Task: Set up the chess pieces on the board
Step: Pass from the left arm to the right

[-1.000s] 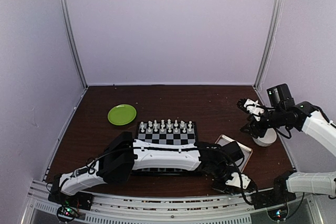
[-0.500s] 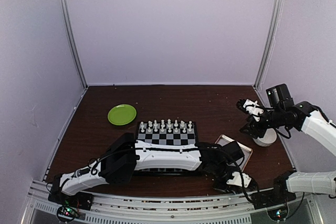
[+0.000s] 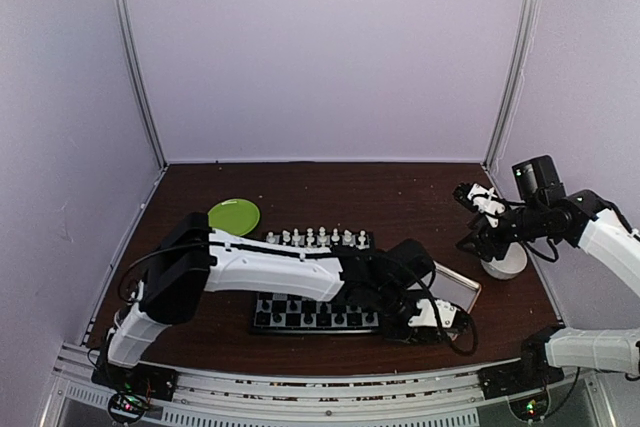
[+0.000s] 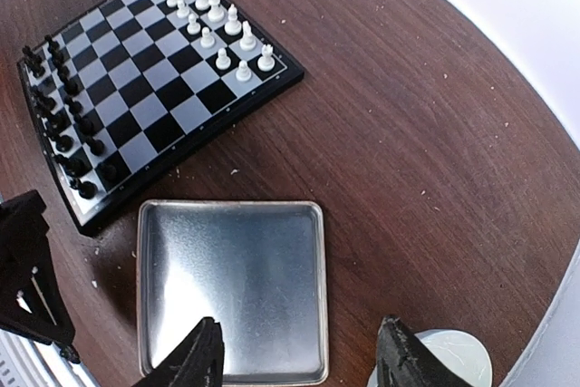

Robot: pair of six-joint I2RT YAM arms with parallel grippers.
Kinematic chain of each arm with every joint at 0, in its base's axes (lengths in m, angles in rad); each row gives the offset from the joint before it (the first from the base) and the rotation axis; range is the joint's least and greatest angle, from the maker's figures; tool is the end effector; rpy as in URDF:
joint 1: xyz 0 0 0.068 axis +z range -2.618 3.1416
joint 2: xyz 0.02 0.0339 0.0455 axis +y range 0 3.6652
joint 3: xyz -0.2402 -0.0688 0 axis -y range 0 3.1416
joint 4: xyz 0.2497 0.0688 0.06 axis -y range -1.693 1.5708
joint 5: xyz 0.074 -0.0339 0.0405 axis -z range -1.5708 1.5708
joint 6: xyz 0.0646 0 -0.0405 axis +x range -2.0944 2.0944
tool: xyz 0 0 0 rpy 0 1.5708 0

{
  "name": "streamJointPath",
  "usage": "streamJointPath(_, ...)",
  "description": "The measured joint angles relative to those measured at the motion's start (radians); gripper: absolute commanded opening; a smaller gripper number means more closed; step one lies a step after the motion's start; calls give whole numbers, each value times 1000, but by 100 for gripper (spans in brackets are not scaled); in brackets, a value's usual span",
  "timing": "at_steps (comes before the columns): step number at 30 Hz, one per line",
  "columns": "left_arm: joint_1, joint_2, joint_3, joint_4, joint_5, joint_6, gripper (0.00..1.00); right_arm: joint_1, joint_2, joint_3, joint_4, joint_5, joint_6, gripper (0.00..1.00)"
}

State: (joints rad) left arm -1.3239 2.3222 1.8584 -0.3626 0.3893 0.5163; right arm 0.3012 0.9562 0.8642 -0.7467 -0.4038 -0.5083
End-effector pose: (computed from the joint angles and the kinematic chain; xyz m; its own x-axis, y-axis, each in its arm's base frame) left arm 0.1045 -0.5148 0.1326 0.3176 0.6088 -0.7270 0.9236 -0.3723 0.0917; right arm 0.2072 0.0909 0.2473 -0.3657 -0.5822 -0.7262 -0.8031 0.5917 -0.0700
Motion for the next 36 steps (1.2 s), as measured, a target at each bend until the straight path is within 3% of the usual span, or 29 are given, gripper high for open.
streamJointPath(3, 16, -130, -113, 109, -45, -42, 5, -41, 14, 63, -29, -65, 24, 58)
streamJointPath(8, 37, -308, -312, 340, -236, -116, 5, -61, 104, 196, -73, -226, 72, 53)
streamJointPath(17, 60, -334, -463, 530, -494, -185, 6, -61, 399, 325, -313, -531, 16, 46)
streamJointPath(27, 60, -335, -533, 675, -551, -201, 6, -61, 523, 340, -521, -724, -111, 44)
streamJointPath(36, 60, -336, -534, 759, -532, -210, 7, -61, 636, 393, -615, -780, -194, 42)
